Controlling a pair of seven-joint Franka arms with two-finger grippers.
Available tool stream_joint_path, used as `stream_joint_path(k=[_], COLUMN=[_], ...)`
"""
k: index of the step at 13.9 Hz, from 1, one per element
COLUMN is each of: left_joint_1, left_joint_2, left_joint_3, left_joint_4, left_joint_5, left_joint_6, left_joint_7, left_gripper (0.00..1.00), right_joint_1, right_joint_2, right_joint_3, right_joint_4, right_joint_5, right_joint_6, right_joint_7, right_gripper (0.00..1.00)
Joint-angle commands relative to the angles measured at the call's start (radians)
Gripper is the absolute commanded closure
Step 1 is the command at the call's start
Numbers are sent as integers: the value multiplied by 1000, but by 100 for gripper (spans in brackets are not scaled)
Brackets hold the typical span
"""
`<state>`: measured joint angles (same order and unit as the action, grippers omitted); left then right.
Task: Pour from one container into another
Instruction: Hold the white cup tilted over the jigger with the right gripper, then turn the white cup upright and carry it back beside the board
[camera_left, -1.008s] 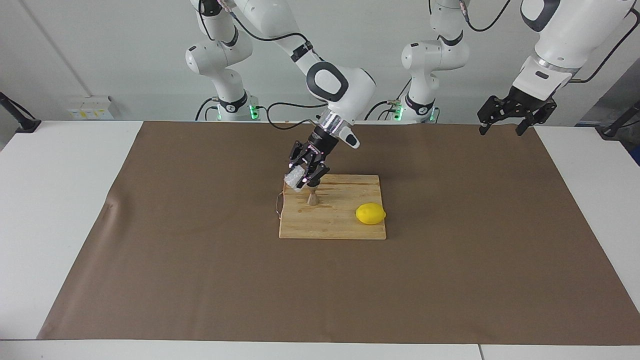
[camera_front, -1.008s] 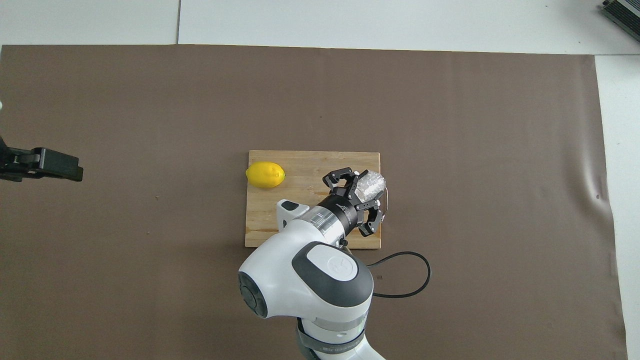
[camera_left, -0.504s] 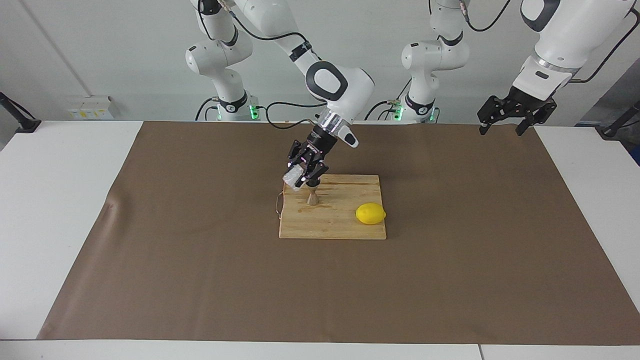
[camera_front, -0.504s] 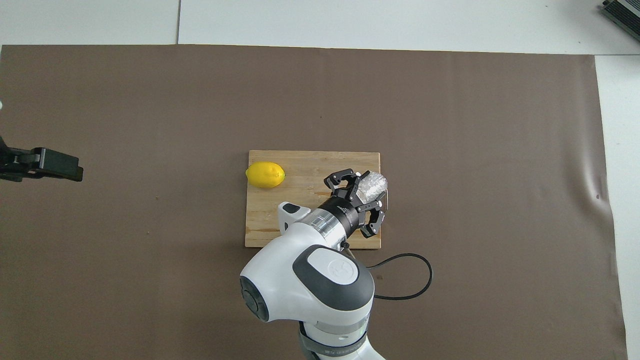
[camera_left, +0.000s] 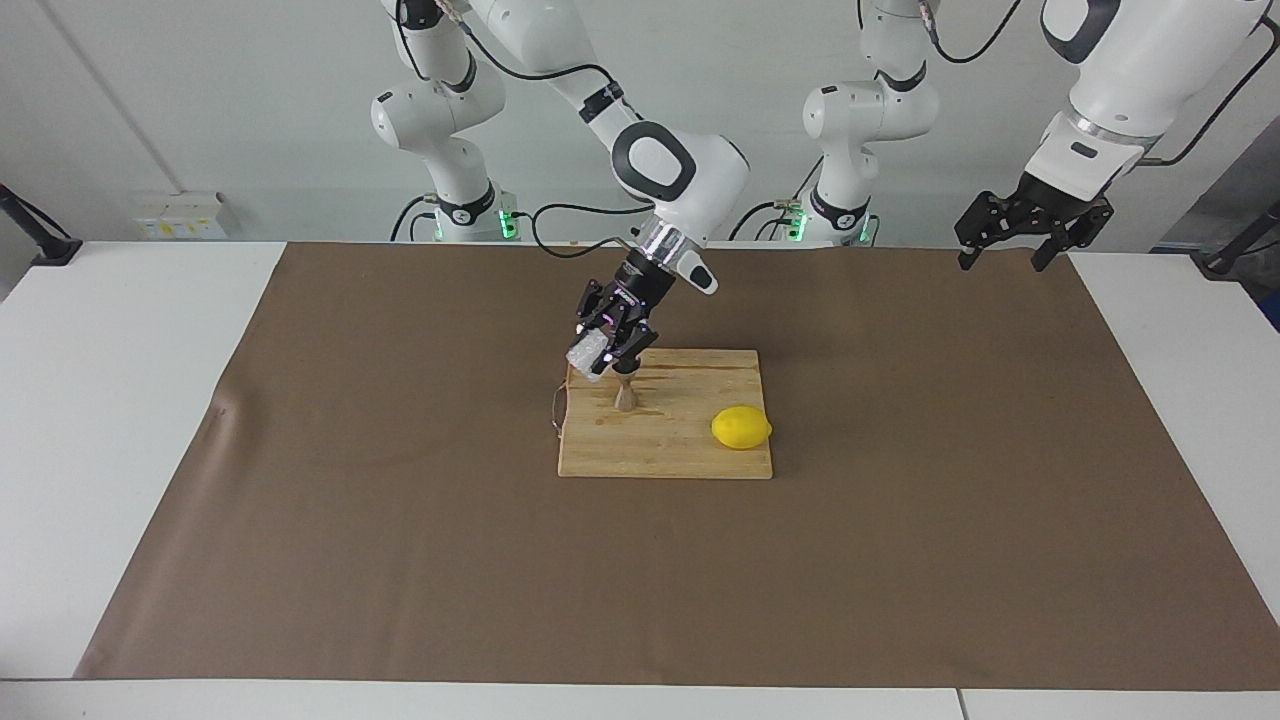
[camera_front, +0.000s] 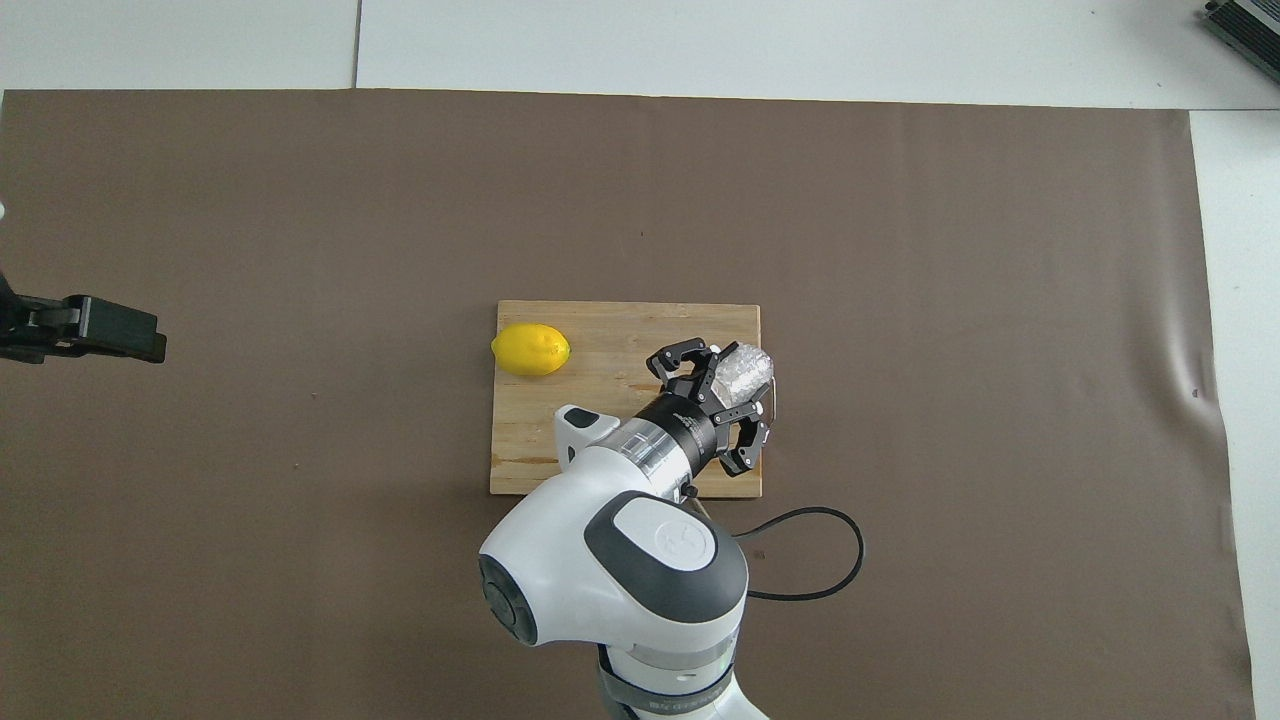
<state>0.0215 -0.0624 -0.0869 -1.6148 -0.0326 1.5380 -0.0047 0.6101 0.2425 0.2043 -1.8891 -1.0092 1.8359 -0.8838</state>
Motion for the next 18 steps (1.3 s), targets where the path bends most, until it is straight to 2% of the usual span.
stream_joint_path(k=[1,12,18], left_joint_1=[17,17,17], left_joint_2=[-16,-16,-16], left_joint_3=[-8,-8,-8], left_joint_4=[-10,-10,-10], left_joint_5=[-15,-15,-15], left_joint_6=[-10,-10,-10], left_joint_7=[11,11,11], left_gripper=[0,0,0], right_joint_1=[-23,-62,-110], right_joint_2=[-31,-68,-115], right_joint_3=[12,10,10], right_joint_4=[-24,-10,-10], right_joint_5=[6,153,259], right_joint_6=[25,75,79], right_joint_7=[20,17,-26], right_gripper=[100,100,100])
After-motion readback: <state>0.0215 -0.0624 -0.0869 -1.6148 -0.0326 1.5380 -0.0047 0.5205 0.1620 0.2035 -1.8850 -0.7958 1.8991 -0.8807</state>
